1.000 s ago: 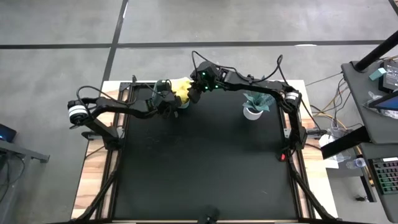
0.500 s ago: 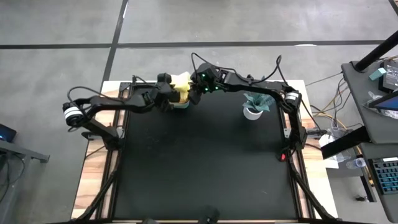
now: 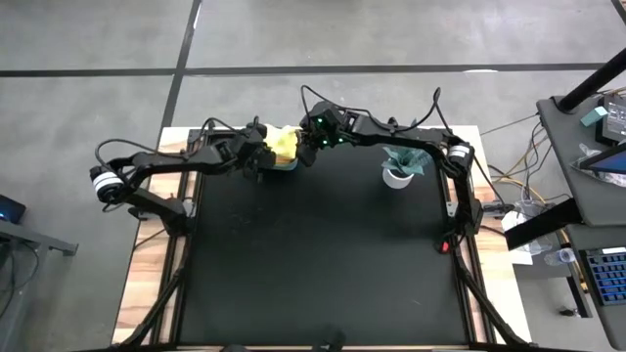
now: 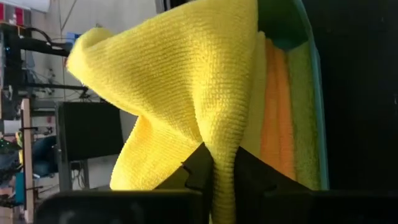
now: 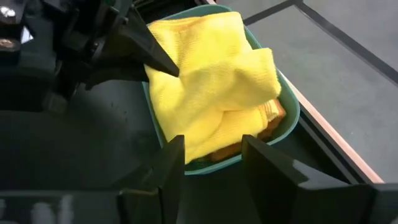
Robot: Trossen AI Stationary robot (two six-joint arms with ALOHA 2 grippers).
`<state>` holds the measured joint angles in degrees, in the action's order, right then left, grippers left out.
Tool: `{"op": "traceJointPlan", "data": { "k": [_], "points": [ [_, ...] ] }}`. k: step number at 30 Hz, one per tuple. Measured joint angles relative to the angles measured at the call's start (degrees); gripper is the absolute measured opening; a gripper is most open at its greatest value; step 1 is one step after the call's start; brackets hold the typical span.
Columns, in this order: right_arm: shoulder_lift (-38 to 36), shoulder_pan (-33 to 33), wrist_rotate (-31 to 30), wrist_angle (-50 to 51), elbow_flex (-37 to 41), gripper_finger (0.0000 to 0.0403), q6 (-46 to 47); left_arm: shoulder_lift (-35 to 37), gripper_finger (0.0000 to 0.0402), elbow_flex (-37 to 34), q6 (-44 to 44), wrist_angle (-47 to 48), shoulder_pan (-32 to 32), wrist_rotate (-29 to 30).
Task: Fold microfiber towels
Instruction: Put the yellow microfiber cloth into the blue bin
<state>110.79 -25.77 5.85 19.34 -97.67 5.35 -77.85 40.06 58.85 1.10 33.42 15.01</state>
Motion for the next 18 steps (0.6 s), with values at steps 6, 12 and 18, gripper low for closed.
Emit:
{"op": "traceJointPlan", "data": {
  "k": [6, 12, 18],
  "points": [
    [0.01, 0.53, 0.16, -0.4, 0.09, 0.0154, 0.01, 0.46, 0.0087, -0.1, 0.01, -0.08, -0.03, 1.36],
    [0.01, 1.31, 0.6, -6.57, 1.91, 0.0143, -3.66, 2.28, 0.0162, -0.07, -3.13, 0.02, -0.69, 7.27],
    [0.01, 1.04, 0.61, -12.6, 2.89, 0.0081, -8.03, 8.04, 0.0186, -0.03, -6.75, 2.59, -1.3, 7.5]
  ]
}}
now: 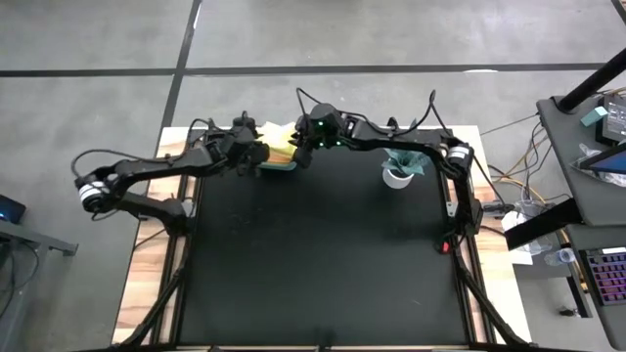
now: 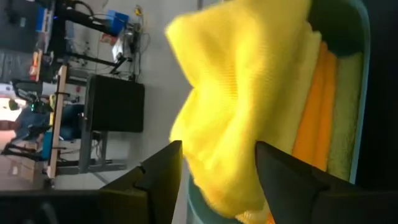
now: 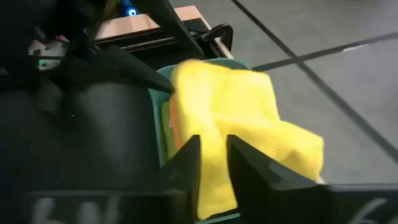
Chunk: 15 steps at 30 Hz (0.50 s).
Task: Fold microfiber towels
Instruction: Put the yellow microfiber cloth into the blue bin
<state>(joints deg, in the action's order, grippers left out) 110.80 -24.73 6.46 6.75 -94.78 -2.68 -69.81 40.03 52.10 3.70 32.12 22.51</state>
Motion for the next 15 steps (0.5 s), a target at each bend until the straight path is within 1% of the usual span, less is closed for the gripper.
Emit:
{"op": "traceJointPlan", "data": {
  "k": [4, 5, 7, 10, 12, 13, 15],
  "points": [
    [0.0, -0.2, -0.04, -1.39, 0.02, 0.0023, -1.8, 4.37, 0.0187, -0.01, -3.22, 3.18, 0.02, -2.75],
    [0.0, -0.22, -0.04, -1.54, 0.02, 0.0016, -2.24, 5.33, 0.0187, -0.15, -3.9, 3.77, 0.04, -4.13],
    [0.0, -0.22, -0.03, -2.17, 0.02, 0.0012, -2.66, 6.7, 0.0187, -0.2, -5.81, 3.14, 0.18, -7.35],
    [0.49, -0.17, -0.02, -4.56, 0.09, 0.001, -2.95, 7.98, 0.0173, -0.2, -8.82, 1.28, 1.84, -15.24],
    [1.37, -0.29, -0.02, -6.42, 0.01, 0.0009, -2.71, 7.62, 0.0153, -0.2, -10.64, -0.55, 3.51, -19.34],
    [1.96, -0.43, -0.02, -7.23, -0.27, 0.0009, -2.49, 7.13, 0.014, -0.2, -11.5, -1.53, 4.43, -20.48],
    [3.19, -0.62, -0.04, -8.43, -0.76, 0.0009, -1.85, 5.55, 0.0109, -0.22, -13.42, -4.53, 6.37, -20.89]
  ]
}}
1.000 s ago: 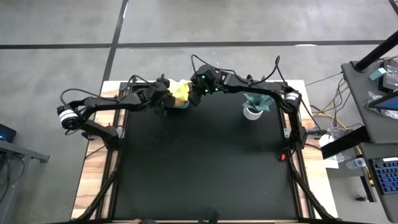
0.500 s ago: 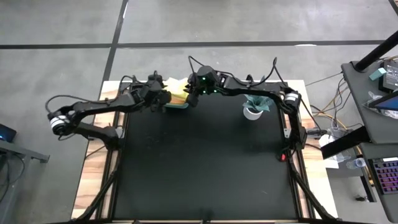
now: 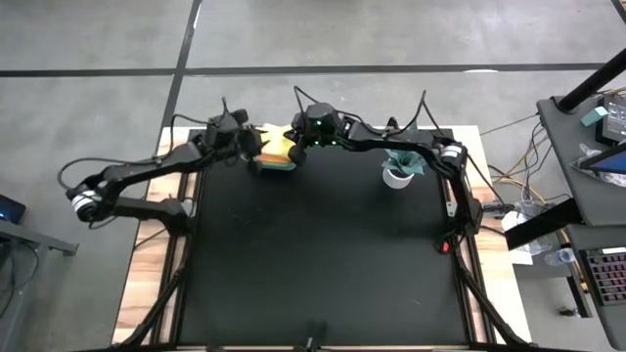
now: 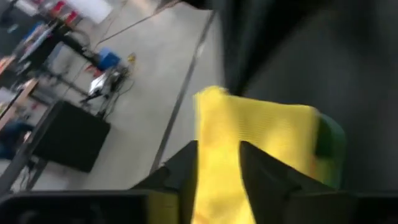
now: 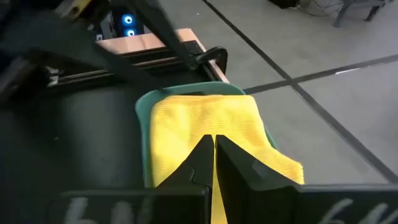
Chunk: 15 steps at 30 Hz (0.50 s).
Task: Fold microfiber towels
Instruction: Put the yellow microfiber cloth into the blue bin
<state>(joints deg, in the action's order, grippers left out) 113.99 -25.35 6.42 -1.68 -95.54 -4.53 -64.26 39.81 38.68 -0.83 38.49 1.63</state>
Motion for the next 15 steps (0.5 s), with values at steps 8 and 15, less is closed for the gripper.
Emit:
{"op": "traceJointPlan", "data": {
  "k": [8, 15],
  "points": [
    [3.49, -0.92, -0.02, -0.54, -2.84, 0.0008, 0.25, -11.7, 0.0008, 1.02, -3.96, -9.49, 5.54, -3.56],
    [7.77, -0.93, -0.04, -0.19, -3.13, 0.0008, 0.62, -18.15, 0.0001, 2.61, -5.31, -10.22, 6.91, 1.73]
  ]
}}
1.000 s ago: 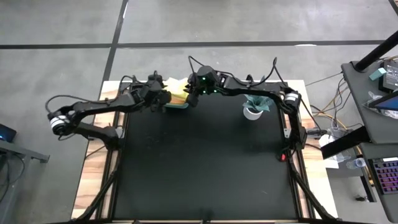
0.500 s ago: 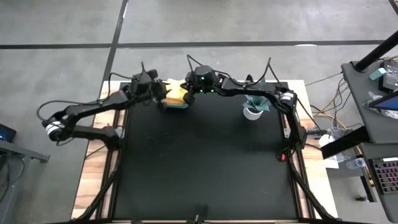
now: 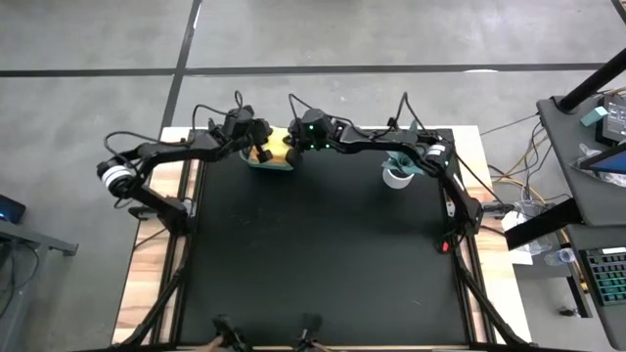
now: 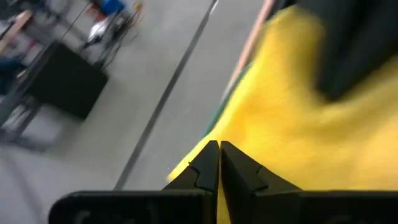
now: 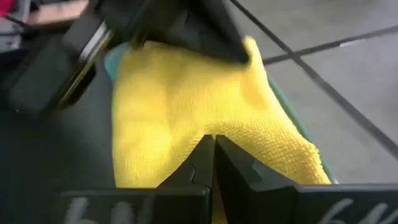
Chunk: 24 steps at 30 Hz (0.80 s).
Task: Fold microfiber towels
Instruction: Put the yellow microfiber cloth into the blue bin
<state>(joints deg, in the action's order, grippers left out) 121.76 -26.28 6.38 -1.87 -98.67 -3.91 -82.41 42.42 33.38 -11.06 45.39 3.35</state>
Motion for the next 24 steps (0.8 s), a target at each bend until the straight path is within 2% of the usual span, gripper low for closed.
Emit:
{"op": "traceJointPlan", "data": {
  "k": [6, 10, 14, 16, 21, 24],
  "points": [
    [0.96, -0.13, -0.38, 0.77, -0.02, 0.0008, 0.36, -0.71, 0.0, -0.45, -0.22, 3.17, 1.52, 10.69],
    [0.66, -0.13, -0.4, 2.07, -0.02, 0.0008, 0.47, 0.26, 0.0, -0.38, -0.17, 5.88, 1.66, 11.57],
    [-1.55, -0.11, -0.4, 2.8, -0.37, 0.0008, 0.48, 4.73, 0.0, -0.33, -0.09, 6.26, 1.28, 11.31],
    [-2.81, -0.11, -0.44, 3.05, -0.41, 0.0008, 0.39, 7.74, 0.0, -0.34, -0.11, 7.76, 1.15, 8.23],
    [-4.21, -0.44, -0.47, 3.41, -0.44, 0.0008, -0.47, 12.01, 0.0, -0.99, -0.23, 8.64, 1.15, -9.81],
    [-4.31, -0.84, -0.45, 3.02, -0.55, 0.0008, -0.45, 10.46, 0.0, -1.08, -0.36, 7.69, 1.14, -12.27]
  ]
}}
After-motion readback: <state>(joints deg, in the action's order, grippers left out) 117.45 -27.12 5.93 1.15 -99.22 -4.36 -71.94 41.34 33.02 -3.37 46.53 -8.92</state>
